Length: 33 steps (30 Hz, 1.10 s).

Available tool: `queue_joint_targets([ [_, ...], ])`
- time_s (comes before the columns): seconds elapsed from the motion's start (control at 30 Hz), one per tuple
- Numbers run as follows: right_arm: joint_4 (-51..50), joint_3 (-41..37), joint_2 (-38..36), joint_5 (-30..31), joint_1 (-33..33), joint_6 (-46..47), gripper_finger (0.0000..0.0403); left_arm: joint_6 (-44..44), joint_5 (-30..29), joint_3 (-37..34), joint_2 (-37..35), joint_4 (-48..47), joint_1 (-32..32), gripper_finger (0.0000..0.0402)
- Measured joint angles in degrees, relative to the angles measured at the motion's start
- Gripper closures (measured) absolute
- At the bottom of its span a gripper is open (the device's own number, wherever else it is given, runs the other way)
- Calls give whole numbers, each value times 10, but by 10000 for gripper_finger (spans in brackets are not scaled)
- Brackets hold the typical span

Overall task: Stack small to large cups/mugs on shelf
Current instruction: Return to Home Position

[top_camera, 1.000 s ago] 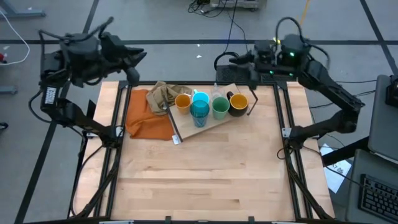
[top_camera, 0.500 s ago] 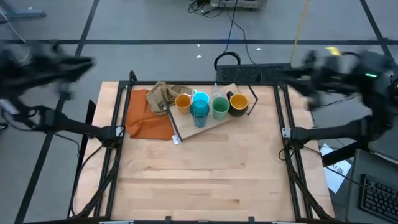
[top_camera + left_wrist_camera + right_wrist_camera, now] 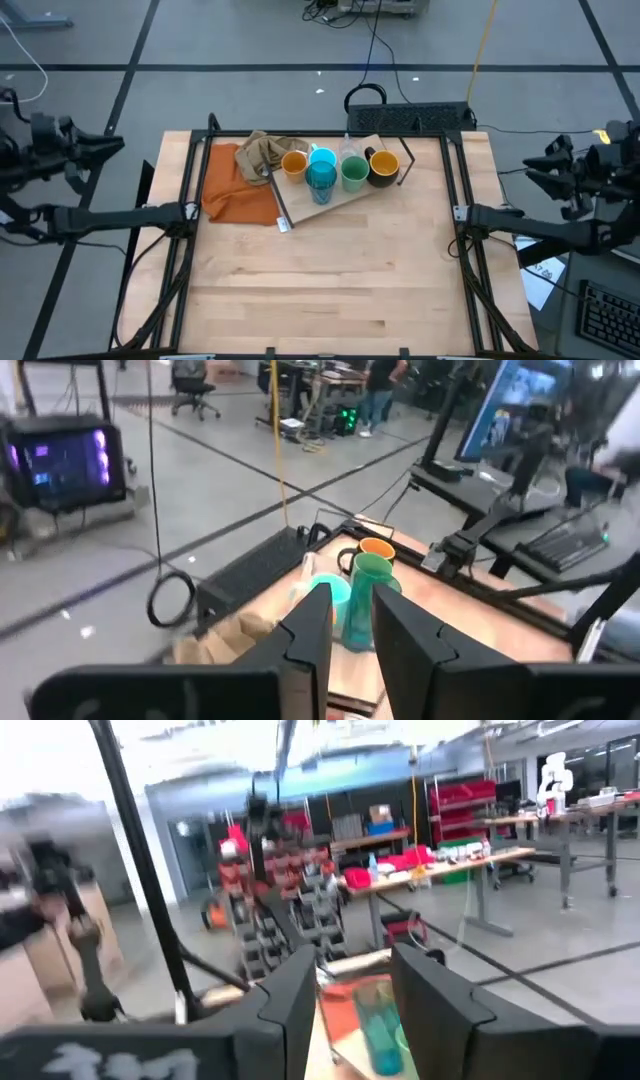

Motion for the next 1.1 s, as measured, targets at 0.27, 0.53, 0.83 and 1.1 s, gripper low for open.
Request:
queue_joint_targets([
  [0.27,44,-146,-125,-10,-20,74,282,-57,47,-202,-175,108,114,330],
  [0.53,19,-265,-157,-32,-40,75,282,-83,178,-415,-312,161,238,330],
  [0.83,430,-523,-157,-64,-52,108,282,-15,221,-514,-389,171,250,330],
  [1.1,743,-709,-77,-70,-51,69,282,48,290,-516,-390,190,244,330],
])
